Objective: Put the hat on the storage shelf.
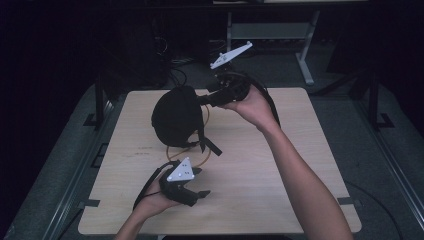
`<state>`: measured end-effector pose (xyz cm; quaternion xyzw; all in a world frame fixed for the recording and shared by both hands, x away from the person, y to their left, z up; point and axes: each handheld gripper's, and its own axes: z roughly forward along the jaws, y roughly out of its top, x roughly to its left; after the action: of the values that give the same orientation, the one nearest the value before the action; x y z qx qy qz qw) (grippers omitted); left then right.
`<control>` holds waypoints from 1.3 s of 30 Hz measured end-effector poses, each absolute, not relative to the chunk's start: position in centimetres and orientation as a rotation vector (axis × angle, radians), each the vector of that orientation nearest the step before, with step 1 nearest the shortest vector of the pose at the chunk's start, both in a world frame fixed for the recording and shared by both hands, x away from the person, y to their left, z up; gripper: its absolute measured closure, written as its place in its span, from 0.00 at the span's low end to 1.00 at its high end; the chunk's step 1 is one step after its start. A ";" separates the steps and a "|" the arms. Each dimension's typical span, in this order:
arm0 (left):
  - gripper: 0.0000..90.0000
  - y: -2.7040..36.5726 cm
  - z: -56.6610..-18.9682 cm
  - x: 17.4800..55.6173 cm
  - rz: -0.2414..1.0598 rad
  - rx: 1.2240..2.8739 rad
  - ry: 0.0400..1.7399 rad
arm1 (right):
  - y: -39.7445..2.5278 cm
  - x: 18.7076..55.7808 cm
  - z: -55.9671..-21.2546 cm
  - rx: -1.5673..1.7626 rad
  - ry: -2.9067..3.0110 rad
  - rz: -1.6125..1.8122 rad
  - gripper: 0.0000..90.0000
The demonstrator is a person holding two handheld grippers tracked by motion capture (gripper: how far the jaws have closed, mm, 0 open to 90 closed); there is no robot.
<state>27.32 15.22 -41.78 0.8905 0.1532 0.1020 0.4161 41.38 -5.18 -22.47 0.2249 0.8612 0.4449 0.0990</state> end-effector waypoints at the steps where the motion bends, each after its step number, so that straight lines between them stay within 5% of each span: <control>1: 0.28 15.2 -41.8 27.3 0.255 2.237 0.386 | -5.5 41.3 -22.6 0.663 2.545 1.317 0.46; 39: 0.28 14.6 -42.5 27.3 0.256 2.240 0.390 | -19.3 37.8 -29.3 0.933 2.433 1.398 0.34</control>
<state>27.31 14.65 -42.48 0.8912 0.1553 0.1020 0.4137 37.76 -19.31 -29.34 0.3141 0.8193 0.4707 0.0919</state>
